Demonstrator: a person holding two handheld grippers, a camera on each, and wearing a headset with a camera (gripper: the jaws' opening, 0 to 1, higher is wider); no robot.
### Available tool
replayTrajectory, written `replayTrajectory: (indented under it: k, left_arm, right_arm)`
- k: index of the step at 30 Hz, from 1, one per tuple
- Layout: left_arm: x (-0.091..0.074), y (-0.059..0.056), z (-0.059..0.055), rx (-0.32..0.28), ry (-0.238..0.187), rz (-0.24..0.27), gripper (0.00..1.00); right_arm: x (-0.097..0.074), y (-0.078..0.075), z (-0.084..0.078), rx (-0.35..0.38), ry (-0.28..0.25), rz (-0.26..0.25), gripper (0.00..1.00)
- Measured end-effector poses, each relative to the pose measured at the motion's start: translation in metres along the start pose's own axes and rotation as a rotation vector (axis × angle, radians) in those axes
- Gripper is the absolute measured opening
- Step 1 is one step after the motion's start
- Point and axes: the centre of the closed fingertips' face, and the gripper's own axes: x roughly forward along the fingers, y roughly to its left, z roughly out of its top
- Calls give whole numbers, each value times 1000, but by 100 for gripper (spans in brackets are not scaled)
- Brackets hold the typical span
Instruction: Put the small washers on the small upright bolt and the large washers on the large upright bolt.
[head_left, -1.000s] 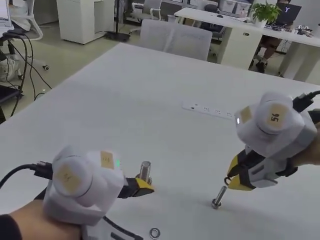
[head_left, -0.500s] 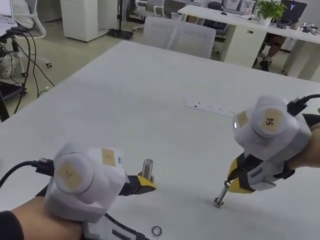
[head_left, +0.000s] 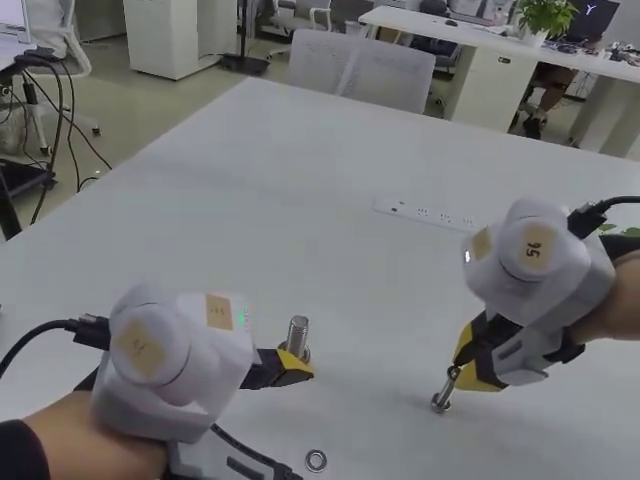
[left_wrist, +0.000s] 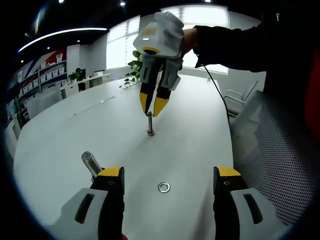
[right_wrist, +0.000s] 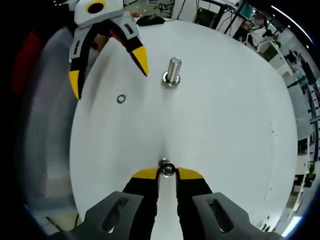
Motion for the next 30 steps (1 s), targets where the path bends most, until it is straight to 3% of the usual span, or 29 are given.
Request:
replayTrajectory:
  k: [30]
  left_arm:
    - [1,0,-4,-13,10,1,72]
  right_arm:
    - [36,4,-9,31,2,45,14]
